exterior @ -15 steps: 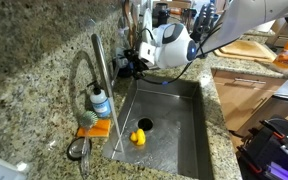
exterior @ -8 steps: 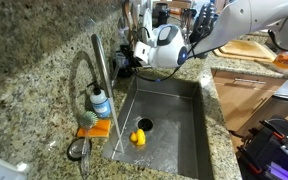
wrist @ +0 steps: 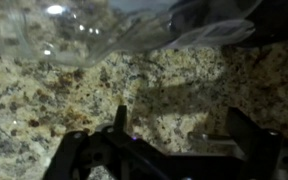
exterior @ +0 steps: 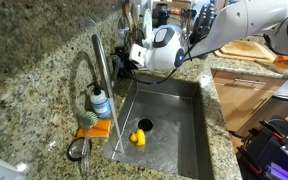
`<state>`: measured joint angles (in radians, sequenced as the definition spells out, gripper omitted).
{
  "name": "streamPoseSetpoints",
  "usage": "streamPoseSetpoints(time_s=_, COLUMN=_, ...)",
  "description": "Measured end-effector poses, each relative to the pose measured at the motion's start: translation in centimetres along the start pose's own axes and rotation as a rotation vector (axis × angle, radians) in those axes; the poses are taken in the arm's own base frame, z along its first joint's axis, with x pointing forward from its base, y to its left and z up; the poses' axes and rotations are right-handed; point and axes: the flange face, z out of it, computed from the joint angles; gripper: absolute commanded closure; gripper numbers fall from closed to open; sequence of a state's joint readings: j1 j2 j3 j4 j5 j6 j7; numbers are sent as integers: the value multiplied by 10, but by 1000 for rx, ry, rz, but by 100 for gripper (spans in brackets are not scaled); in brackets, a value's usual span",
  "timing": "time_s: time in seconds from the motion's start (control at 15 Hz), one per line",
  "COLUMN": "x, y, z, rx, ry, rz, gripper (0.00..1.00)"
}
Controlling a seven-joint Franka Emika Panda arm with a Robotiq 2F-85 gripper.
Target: Close the faucet
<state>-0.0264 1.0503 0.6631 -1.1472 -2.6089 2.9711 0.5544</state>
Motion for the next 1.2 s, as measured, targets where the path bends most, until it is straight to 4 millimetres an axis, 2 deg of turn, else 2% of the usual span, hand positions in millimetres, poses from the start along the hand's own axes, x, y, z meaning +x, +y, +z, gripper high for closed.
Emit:
streamPoseSetpoints(time_s=0.13, x=12, y=-1, z=7, rx=-8, ry=14, rz=-42, gripper=0)
streamPoseSetpoints(time_s=0.47, x=17, y=3, z=17, rx=-30, ry=24, rz=-68, gripper=0)
streamPoseSetpoints(time_s=0.73, x=18, y=28, z=12, rx=-52, ry=91, rz=13, gripper=0)
streamPoseSetpoints(time_s=1.0, x=17, y=59, z=1, rx=-66, ry=126, rz=159, gripper=0)
streamPoseSetpoints(time_s=1.2, x=30, y=70, z=-6, rx=-25, ry=162, rz=375, gripper=0)
